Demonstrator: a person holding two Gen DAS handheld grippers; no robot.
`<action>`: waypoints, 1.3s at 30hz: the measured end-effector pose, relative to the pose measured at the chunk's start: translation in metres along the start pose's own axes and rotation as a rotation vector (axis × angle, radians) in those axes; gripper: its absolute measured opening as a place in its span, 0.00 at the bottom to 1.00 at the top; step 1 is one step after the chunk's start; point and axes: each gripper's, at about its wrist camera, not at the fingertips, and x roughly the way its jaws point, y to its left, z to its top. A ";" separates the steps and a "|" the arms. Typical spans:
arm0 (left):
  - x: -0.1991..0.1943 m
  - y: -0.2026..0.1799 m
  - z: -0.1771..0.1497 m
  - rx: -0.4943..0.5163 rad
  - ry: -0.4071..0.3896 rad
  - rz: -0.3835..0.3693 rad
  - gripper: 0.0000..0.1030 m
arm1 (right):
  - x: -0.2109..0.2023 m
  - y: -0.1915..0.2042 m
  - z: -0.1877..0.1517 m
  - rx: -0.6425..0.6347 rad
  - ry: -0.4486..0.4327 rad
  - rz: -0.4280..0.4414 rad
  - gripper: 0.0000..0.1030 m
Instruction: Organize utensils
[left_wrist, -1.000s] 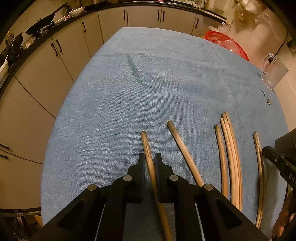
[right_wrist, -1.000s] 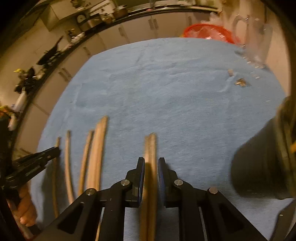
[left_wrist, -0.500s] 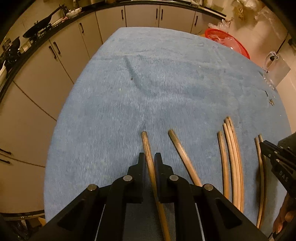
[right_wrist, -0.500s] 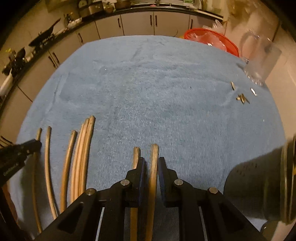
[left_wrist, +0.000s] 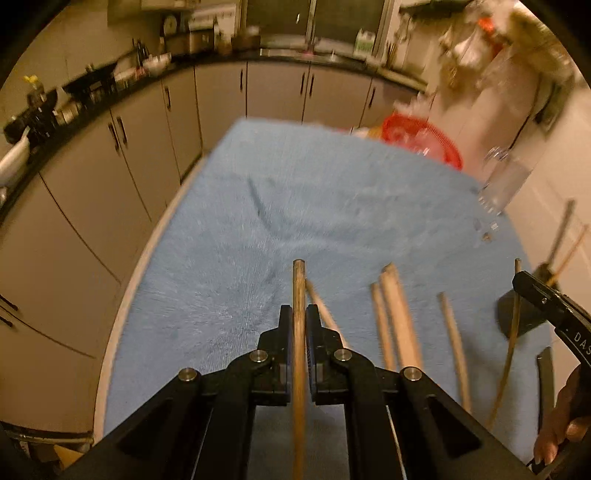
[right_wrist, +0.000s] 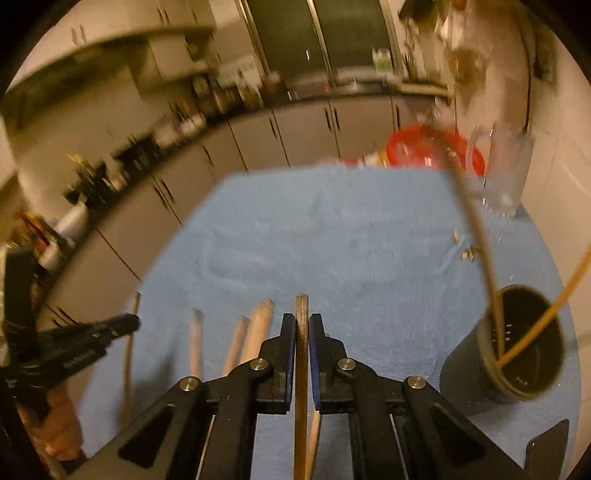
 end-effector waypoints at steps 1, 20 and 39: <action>-0.009 -0.001 0.000 0.007 -0.024 -0.006 0.07 | -0.012 0.001 -0.002 0.001 -0.034 0.011 0.07; -0.091 -0.040 -0.002 0.070 -0.190 -0.068 0.07 | -0.114 -0.002 -0.028 0.021 -0.299 0.082 0.07; -0.103 -0.044 -0.007 0.079 -0.207 -0.080 0.07 | -0.136 -0.009 -0.032 0.035 -0.355 0.098 0.07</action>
